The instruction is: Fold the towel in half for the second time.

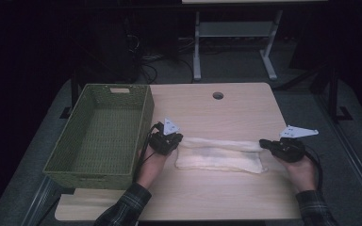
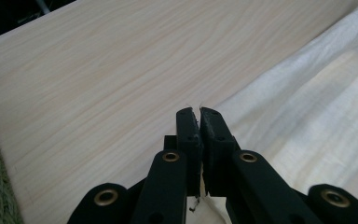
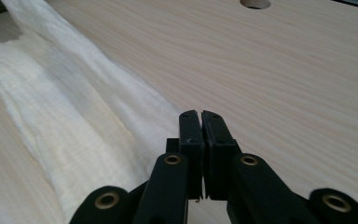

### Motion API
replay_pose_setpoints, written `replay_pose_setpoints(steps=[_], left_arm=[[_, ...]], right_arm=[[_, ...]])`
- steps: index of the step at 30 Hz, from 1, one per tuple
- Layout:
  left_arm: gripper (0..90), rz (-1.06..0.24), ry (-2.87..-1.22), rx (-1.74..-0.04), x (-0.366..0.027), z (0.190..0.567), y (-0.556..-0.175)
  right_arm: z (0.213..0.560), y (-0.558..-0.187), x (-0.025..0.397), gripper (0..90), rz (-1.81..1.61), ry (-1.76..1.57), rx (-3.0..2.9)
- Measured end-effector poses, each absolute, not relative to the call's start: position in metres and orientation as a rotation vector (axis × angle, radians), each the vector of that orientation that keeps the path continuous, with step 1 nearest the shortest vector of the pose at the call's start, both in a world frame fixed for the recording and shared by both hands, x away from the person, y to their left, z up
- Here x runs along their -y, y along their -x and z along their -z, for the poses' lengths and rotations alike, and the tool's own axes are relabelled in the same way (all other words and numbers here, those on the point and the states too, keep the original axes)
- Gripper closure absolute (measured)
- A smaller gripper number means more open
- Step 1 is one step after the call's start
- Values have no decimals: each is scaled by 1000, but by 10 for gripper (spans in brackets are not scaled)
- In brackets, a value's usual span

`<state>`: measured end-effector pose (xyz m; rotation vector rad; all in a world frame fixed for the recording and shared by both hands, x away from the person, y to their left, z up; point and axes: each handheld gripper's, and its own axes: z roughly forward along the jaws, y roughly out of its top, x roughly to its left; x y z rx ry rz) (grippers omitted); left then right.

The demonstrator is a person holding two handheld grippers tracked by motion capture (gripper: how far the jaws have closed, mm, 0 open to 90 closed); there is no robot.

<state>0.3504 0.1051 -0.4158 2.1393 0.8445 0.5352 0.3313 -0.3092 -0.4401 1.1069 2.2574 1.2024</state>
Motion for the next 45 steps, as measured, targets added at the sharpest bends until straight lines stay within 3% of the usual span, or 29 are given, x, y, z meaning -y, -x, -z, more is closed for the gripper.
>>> replay_pose_setpoints(steps=[26,30,33,38,45], left_arm=[[850,-425,-2318,-811,-105,437,-309],[720,-422,-2279,-806,-106,430,-305],[613,-409,-2246,-773,-106,424,-306],[521,-362,-2252,-719,-99,419,-317],[473,-314,-2285,-630,-78,417,-342]], right_arm=[[459,-283,303,853,-1148,-1049,-2400],[454,-278,306,680,-1191,-1054,-2392],[448,-276,309,615,-1208,-1063,-2364],[441,-282,313,606,-1223,-1106,-2318],[445,-308,311,618,-1191,-1157,-2311]])
